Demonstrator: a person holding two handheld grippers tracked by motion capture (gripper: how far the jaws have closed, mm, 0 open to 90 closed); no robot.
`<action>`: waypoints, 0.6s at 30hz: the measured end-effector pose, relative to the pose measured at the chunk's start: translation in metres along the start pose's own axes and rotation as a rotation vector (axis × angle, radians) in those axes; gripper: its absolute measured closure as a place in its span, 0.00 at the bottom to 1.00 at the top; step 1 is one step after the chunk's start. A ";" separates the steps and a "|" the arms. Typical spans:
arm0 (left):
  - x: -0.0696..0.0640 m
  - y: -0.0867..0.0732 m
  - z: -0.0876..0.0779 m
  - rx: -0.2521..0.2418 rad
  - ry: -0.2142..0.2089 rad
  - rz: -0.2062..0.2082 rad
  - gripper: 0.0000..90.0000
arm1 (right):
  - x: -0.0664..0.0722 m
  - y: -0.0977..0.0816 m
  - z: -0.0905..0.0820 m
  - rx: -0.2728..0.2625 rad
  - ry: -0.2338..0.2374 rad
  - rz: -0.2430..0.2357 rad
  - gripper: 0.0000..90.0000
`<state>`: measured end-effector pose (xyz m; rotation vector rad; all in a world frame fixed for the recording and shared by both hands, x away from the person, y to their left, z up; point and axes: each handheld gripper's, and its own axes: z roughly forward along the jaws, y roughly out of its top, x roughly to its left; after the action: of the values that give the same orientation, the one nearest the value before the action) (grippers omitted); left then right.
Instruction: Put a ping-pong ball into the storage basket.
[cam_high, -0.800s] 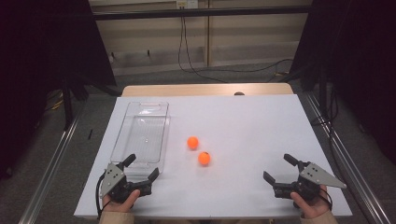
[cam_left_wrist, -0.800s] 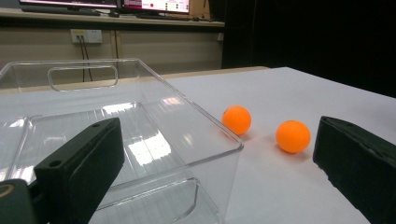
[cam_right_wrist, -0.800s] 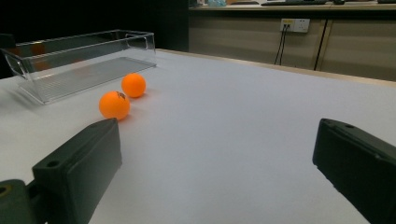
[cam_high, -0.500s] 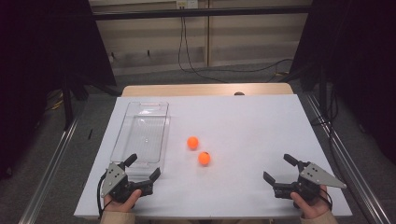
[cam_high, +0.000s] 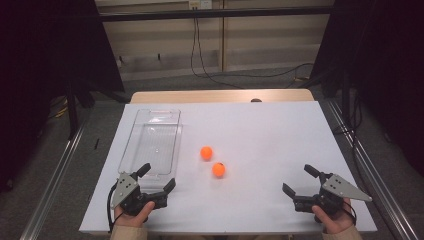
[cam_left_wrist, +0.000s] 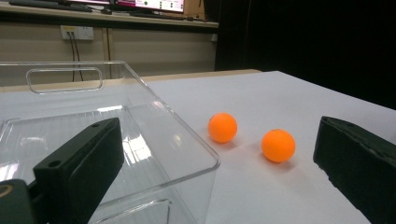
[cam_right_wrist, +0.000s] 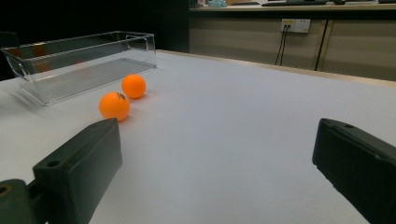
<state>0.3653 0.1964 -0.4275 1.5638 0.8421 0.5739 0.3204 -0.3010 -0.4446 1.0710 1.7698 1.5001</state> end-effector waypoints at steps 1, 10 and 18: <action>-0.001 0.001 0.001 -0.004 -0.003 -0.004 0.02 | 0.000 0.000 0.000 -0.001 -0.003 0.000 0.01; -0.009 0.007 0.009 -0.007 -0.028 -0.007 0.02 | -0.001 0.000 -0.001 0.002 -0.004 -0.001 0.01; -0.015 0.011 0.013 0.012 -0.047 0.009 0.02 | -0.001 0.002 0.003 -0.005 -0.001 -0.013 0.01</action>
<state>0.3675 0.1763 -0.4177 1.5870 0.8043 0.5373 0.3237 -0.2998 -0.4435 1.0561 1.7679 1.4953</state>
